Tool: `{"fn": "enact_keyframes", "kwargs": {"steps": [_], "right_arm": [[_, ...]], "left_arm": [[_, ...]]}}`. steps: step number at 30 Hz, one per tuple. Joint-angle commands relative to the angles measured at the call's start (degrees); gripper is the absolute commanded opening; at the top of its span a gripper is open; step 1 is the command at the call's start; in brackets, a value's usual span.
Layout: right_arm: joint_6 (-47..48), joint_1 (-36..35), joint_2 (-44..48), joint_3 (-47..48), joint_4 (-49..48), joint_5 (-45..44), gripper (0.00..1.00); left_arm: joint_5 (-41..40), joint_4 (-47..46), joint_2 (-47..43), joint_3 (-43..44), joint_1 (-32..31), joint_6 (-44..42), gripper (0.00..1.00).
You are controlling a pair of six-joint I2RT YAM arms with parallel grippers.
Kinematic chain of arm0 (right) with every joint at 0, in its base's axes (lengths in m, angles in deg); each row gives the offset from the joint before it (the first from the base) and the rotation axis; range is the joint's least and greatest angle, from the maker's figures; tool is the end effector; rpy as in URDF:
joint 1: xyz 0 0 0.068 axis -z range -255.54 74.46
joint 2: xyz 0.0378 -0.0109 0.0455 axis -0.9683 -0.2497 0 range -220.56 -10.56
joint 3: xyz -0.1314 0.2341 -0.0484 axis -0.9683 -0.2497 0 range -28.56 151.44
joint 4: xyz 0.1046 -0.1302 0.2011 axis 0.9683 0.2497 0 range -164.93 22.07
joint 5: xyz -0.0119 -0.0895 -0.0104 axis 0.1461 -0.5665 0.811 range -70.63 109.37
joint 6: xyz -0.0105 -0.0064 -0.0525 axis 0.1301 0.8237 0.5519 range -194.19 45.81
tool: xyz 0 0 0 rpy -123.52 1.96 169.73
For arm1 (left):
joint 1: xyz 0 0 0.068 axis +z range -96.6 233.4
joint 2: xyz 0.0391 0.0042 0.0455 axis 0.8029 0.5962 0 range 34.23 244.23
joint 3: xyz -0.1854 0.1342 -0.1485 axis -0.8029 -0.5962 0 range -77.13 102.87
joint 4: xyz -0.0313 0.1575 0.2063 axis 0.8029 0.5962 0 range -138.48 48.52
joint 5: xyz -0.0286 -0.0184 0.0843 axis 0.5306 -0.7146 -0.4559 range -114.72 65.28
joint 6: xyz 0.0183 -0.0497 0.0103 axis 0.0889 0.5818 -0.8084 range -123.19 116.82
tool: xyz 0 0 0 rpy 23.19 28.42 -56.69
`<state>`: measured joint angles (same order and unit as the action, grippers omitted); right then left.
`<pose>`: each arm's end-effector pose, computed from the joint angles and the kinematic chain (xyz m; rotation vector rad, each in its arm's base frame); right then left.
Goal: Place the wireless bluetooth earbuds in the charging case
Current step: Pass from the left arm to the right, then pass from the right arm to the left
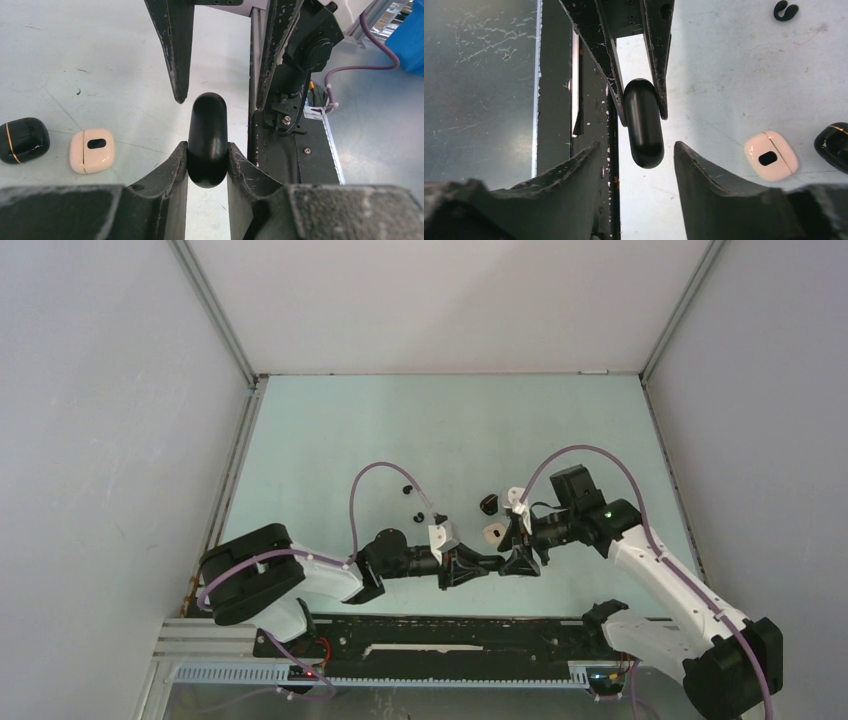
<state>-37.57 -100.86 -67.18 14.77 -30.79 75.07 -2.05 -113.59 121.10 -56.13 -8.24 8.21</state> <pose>0.1479 0.1026 0.2568 -1.4641 1.7605 1.1248 0.1147 -0.2418 0.1766 1.0324 1.4047 -1.2797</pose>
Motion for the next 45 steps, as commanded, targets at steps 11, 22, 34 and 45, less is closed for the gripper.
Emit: {"fn": "enact_keyframes", "kwargs": {"steps": [11, 22, 34, 45], "right_arm": [[1.08, -4.68, -3.81, 2.02, -0.41, -2.14, 0.45], [0.29, -4.81, -3.77, 2.03, -1.6, -3.5, 0.19], [0.74, -2.73, -2.62, 2.04, -0.9, -1.45, 0.18], [0.12, -1.83, -2.01, 2.02, -1.22, -0.48, 0.18]], "left_arm": [[0.04, -0.69, -2.3, 1.42, -0.59, -3.75, 0.01], [-3.35, -2.36, -2.87, -0.09, -0.75, -3.22, 0.31], [-1.54, -14.76, 2.7, -3.34, 1.87, 3.99, 0.4], [-0.39, -14.73, 4.1, -2.51, 1.88, 3.81, 0.46]]}}
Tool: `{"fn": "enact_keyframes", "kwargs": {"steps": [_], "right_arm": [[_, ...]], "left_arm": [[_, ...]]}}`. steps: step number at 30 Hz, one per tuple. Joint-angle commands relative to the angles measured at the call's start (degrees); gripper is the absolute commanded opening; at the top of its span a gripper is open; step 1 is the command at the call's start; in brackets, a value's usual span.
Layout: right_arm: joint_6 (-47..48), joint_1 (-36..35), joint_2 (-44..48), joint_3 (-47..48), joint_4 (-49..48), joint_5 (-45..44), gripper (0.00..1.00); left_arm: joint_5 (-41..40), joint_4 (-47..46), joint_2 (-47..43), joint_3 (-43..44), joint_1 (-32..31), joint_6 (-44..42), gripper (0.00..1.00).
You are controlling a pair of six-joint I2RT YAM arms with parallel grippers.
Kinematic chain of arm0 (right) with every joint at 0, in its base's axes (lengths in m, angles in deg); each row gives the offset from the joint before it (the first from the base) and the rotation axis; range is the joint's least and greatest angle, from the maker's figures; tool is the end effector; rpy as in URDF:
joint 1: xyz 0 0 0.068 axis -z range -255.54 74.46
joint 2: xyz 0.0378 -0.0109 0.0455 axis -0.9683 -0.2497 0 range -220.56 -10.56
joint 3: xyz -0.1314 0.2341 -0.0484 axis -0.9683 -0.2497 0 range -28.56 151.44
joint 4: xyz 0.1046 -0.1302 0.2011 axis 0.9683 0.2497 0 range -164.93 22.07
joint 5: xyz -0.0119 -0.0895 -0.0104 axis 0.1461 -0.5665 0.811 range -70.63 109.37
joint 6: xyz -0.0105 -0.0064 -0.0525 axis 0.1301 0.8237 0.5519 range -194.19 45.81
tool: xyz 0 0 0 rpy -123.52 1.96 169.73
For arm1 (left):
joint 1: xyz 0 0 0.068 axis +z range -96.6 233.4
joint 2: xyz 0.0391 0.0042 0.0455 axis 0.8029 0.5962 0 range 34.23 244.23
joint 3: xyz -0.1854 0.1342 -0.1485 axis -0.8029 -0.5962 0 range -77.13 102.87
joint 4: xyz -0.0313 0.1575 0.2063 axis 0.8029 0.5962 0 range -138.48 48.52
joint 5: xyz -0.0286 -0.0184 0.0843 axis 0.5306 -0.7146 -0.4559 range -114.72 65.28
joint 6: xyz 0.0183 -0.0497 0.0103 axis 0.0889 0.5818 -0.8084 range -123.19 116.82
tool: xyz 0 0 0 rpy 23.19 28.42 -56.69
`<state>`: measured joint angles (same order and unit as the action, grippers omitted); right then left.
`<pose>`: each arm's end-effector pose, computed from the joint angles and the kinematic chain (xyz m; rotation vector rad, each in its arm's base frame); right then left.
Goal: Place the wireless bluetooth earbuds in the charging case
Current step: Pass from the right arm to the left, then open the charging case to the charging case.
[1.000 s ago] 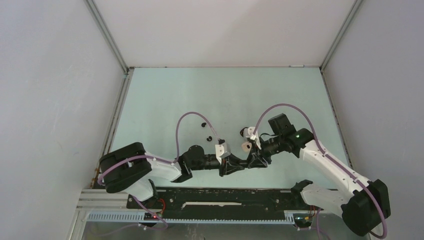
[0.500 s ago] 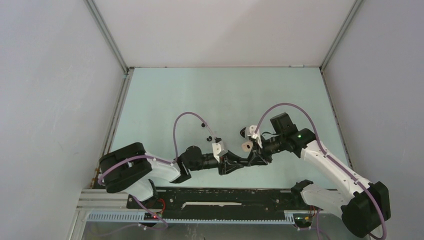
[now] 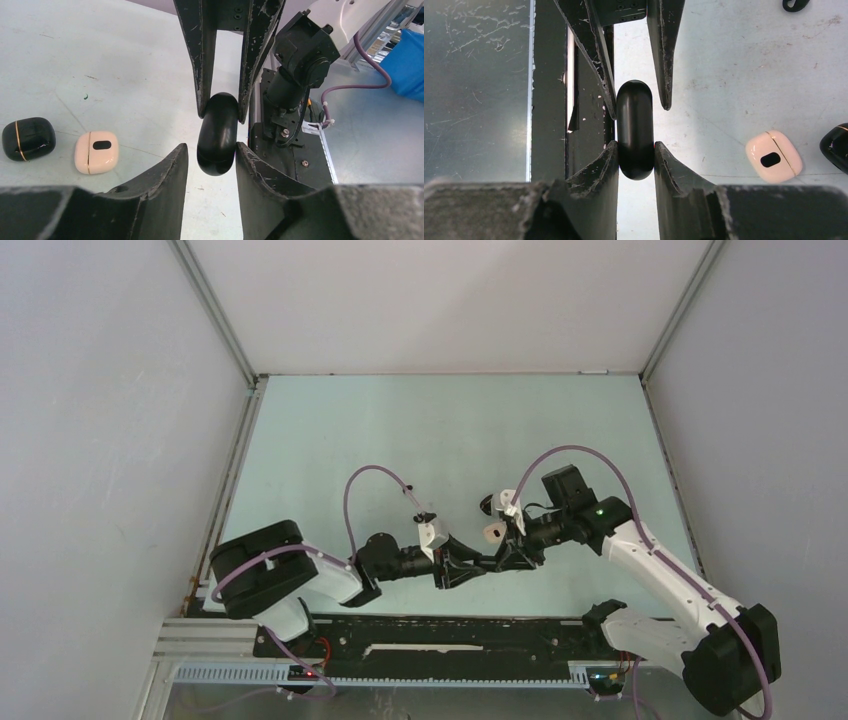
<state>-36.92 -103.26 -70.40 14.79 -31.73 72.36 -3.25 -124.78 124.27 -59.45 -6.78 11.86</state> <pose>0.1527 0.1124 0.2474 -1.5165 1.7953 1.1044 0.1170 -0.2308 0.1695 0.9300 1.3761 -1.3085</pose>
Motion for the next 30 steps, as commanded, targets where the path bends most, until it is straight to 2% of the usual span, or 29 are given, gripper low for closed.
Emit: {"fn": "enact_keyframes", "kwargs": {"steps": [1, 6, 15, 18, 23, 30], "right_arm": [[-0.54, 0.65, 1.21, 2.01, -0.27, 2.28, 0.18], [-0.67, 1.12, 1.54, 2.0, -0.28, 3.21, 0.18], [-0.85, 1.29, 0.97, 2.0, -0.4, 2.83, 0.19], [-1.04, 1.19, 0.7, 2.0, -0.48, 2.53, 0.2], [-1.5, 1.1, 0.25, 2.0, -0.79, 2.16, 0.2], [-1.55, 1.02, 0.11, 2.0, -0.91, 1.92, 0.2]], "left_arm": [[0.91, -3.57, 1.2, 0.88, 0.42, 0.19, 0.46], [0.91, -3.68, 2.25, 1.13, 0.33, -0.02, 0.45], [1.75, -3.85, 1.61, 1.07, 0.33, -0.28, 0.34], [2.31, -3.93, 1.64, 1.22, 0.29, -0.29, 0.27], [2.81, -4.09, 2.15, 1.62, 0.33, 0.11, 0.34], [3.12, -4.08, 2.4, 2.01, 0.33, 0.54, 0.37]]}}
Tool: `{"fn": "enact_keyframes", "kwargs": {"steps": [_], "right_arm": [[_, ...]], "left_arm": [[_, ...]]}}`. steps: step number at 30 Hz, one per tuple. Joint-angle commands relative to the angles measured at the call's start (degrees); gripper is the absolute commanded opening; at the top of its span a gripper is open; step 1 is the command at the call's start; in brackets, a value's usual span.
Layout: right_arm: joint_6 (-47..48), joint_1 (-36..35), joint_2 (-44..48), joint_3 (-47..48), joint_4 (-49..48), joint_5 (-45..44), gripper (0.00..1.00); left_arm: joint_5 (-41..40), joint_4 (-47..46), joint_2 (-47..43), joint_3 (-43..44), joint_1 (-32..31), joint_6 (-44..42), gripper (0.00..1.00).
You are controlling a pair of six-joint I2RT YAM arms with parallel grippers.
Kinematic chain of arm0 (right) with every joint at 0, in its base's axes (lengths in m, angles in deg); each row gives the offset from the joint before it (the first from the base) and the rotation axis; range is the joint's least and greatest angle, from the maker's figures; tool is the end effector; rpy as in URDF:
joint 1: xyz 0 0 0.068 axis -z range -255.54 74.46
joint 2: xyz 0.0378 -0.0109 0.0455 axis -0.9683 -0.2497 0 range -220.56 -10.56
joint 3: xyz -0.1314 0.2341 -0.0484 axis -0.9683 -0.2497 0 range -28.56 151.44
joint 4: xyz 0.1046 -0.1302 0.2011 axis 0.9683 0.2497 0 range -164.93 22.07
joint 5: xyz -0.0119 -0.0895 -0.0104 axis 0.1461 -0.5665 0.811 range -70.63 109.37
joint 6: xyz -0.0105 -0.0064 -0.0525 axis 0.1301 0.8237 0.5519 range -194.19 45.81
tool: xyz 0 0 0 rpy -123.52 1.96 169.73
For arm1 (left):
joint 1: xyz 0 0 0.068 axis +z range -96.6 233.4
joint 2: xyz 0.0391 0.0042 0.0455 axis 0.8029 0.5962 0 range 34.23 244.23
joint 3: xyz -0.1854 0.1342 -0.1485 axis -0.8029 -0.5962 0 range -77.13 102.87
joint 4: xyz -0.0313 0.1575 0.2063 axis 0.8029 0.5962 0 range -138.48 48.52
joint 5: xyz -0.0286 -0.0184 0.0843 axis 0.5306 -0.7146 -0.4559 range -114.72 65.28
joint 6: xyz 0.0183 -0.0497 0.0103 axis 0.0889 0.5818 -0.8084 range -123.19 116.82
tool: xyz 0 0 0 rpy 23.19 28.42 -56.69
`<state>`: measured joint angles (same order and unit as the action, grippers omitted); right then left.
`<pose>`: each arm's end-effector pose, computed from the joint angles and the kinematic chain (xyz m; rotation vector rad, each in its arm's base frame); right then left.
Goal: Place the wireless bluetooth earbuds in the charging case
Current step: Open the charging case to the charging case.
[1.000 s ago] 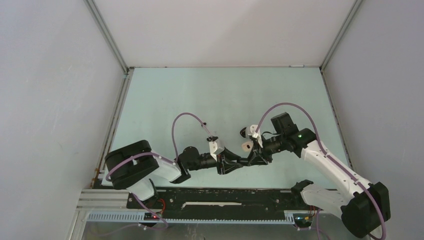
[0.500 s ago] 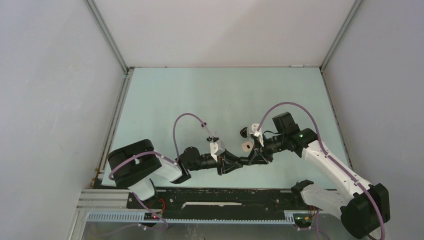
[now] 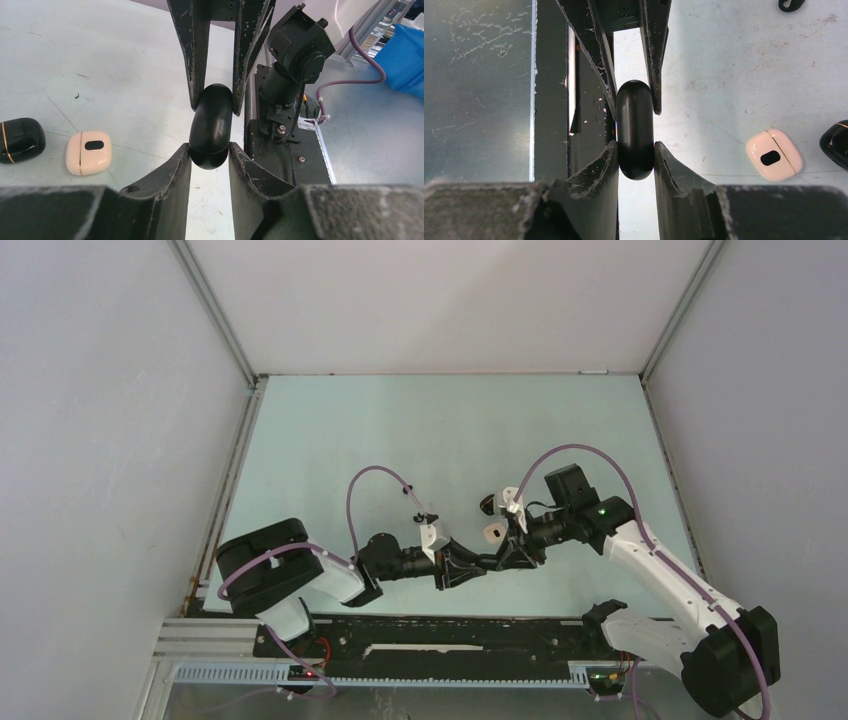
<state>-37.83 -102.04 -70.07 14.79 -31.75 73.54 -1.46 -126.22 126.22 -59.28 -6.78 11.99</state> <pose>0.1539 0.1090 0.2489 -1.4818 1.8030 1.1231 0.1171 -0.2329 0.1647 0.9571 1.3737 -1.3307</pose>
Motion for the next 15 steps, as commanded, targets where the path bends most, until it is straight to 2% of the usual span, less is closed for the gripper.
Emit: {"fn": "enact_keyframes", "kwargs": {"steps": [1, 5, 8, 12, 13, 15], "right_arm": [[-0.67, -0.27, -0.18, 2.0, -0.89, 0.76, 0.21], [-0.62, -0.27, -0.26, 2.0, -0.92, 0.66, 0.21], [-0.76, -0.26, -0.24, 2.0, -0.93, 0.67, 0.21], [-0.83, -0.21, 0.13, 2.0, -0.98, 0.7, 0.21], [-0.84, -0.14, 0.29, 2.0, -0.98, 0.74, 0.21], [-1.04, 0.16, 0.58, 2.0, -1.14, 0.85, 0.21]], "left_arm": [[1.4, -2.61, 0.46, 1.88, 0.33, 0.52, 0.37], [1.76, -2.69, 0.84, 2.18, 0.33, 0.86, 0.37], [1.95, -2.7, 1.02, 2.28, 0.33, 0.81, 0.32], [1.79, -2.69, 1.21, 2.2, 0.33, 0.79, 0.3], [1.74, -2.75, 1.29, 2.19, 0.33, 0.81, 0.28], [1.76, -2.74, 1.56, 2.28, 0.41, 0.77, 0.17]]}}
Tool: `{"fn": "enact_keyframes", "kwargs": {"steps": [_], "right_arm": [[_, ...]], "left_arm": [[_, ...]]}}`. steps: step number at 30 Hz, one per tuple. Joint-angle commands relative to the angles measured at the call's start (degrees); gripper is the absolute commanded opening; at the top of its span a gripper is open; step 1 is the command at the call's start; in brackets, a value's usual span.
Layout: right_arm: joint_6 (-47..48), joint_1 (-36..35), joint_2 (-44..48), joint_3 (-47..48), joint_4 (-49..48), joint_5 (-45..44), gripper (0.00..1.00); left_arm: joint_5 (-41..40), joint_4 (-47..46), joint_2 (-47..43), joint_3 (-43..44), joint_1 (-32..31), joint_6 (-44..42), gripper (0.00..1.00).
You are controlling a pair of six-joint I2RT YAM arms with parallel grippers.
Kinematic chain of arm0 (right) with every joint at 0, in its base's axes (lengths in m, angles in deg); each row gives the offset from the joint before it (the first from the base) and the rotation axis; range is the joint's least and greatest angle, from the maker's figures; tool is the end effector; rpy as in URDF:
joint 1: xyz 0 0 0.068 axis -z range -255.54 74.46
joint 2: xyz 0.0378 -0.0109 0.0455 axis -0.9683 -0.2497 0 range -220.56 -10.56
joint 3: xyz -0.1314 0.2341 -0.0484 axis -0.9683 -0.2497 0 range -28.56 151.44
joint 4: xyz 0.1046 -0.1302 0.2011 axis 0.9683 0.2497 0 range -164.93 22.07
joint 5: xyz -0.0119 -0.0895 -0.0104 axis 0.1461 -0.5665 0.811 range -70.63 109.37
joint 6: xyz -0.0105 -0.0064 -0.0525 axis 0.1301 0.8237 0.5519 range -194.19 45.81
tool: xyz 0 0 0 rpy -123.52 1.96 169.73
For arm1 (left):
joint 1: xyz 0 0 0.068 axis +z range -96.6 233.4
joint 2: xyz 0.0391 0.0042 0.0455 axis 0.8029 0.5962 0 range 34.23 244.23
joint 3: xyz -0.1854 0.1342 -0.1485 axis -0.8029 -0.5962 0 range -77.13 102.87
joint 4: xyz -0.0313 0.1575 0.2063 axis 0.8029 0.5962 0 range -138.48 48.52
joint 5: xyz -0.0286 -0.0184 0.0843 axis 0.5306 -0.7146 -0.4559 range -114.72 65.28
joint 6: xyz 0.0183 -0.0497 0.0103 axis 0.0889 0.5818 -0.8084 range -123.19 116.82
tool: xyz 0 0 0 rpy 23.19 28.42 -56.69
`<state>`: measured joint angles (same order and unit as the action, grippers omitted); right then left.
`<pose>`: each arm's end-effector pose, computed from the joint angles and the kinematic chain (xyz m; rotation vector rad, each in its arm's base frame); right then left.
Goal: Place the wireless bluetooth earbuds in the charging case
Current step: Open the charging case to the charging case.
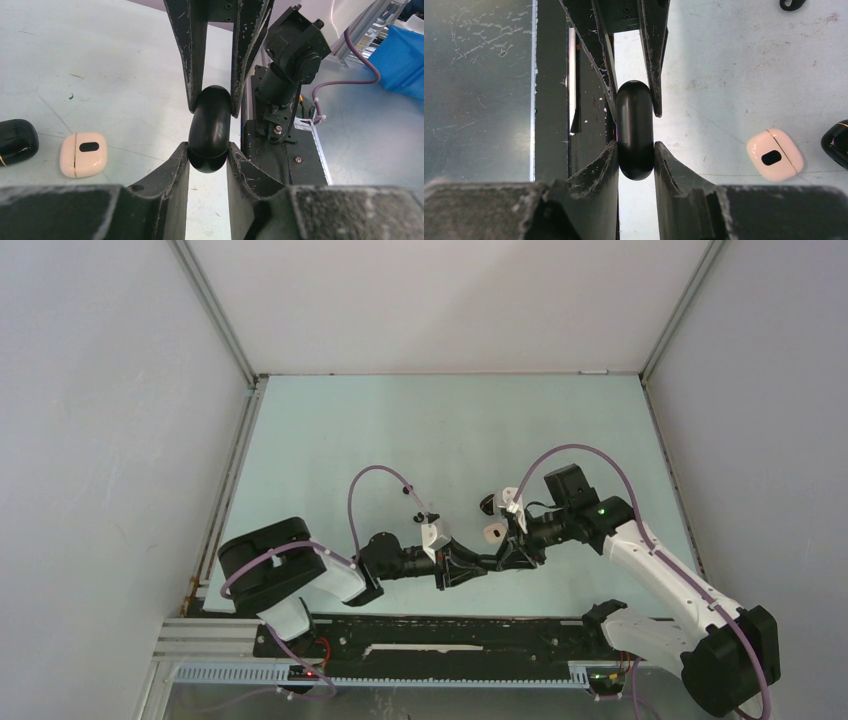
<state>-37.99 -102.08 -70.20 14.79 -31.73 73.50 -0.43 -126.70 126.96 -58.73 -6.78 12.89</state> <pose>0.1541 0.1093 0.2485 -1.4804 1.8082 1.1253 0.1177 -0.2352 0.1647 0.9620 1.3725 -1.3557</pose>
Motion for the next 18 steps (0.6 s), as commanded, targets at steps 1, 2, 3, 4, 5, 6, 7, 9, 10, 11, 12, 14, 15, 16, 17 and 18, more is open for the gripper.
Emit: {"fn": "enact_keyframes", "kwargs": {"steps": [1, 2, 3, 4, 5, 6, 7, 9, 10, 11, 12, 14, 15, 16, 17, 18], "right_arm": [[-1.28, 0.38, 0.81, 2.0, -1.3, 0.87, 0.23], [-1.76, 0.7, 0.91, 2.0, -1.66, 0.95, 0.25], [-2.5, 1.05, 0.92, 2.0, -2.1, 0.93, 0.29], [-3.44, 1.32, 0.8, 2.0, -2.69, 0.63, 0.34], [-4.52, 1.72, 0.71, 2.0, -3.43, 0.41, 0.36], [-5.75, 2.3, 0.55, 2.0, -4.12, 0.41, 0.39], [-7.0, 3.01, 0.45, 2.08, -4.93, 0.72, 0.4], [-8.53, 4.33, 0.08, 2.56, -4.98, 2.06, 0.42], [-9.07, 4.89, -0.15, 2.79, -5.05, 2.61, 0.42], [-9.58, 5.58, -0.39, 3.05, -5.01, 3.29, 0.43], [-9.98, 6.36, -0.66, 3.39, -4.93, 4.34, 0.43], [-10.62, 7.87, -0.97, 3.89, -4.54, 6.55, 0.44], [-10.69, 8.44, -1.0, 4.07, -4.35, 7.27, 0.45], [-10.71, 8.88, -0.93, 4.1, -4.28, 7.62, 0.45], [-10.83, 9.16, -0.76, 4.14, -4.29, 7.66, 0.45], [-11.01, 9.42, -0.48, 4.17, -4.43, 7.58, 0.45]], "left_arm": [[0.93, -2.21, 1.05, 1.73, 0.42, -0.21, 0.09], [1.47, -2.21, 1.13, 1.81, 0.42, -0.36, 0.02], [1.88, -2.2, 1.14, 1.82, 0.42, -0.49, 0.0], [2.33, -2.33, 1.1, 1.82, 0.42, -0.64, 0.0], [2.56, -2.37, 1.0, 1.78, 0.35, -0.96, 0.0], [2.65, -2.46, 0.83, 1.62, 0.27, -1.37, 0.0], [2.8, -2.54, 0.7, 1.5, 0.18, -1.84, 0.0], [2.82, -2.8, 0.37, 1.3, 0.03, -2.45, 0.0], [2.94, -2.94, 0.34, 1.31, -0.02, -2.61, 0.0], [2.95, -3.0, 0.31, 1.3, -0.02, -2.62, 0.0], [3.02, -3.01, 0.44, 1.3, -0.02, -2.55, 0.0], [3.04, -3.13, 0.6, 1.29, -0.02, -2.41, 0.0], [2.97, -3.23, 0.7, 1.29, -0.02, -2.33, 0.0], [2.96, -3.2, 0.79, 1.29, -0.02, -2.28, 0.0], [2.95, -3.25, 0.91, 1.37, -0.04, -2.28, 0.0], [2.94, -3.26, 0.93, 1.46, -0.02, -2.21, 0.0]]}}
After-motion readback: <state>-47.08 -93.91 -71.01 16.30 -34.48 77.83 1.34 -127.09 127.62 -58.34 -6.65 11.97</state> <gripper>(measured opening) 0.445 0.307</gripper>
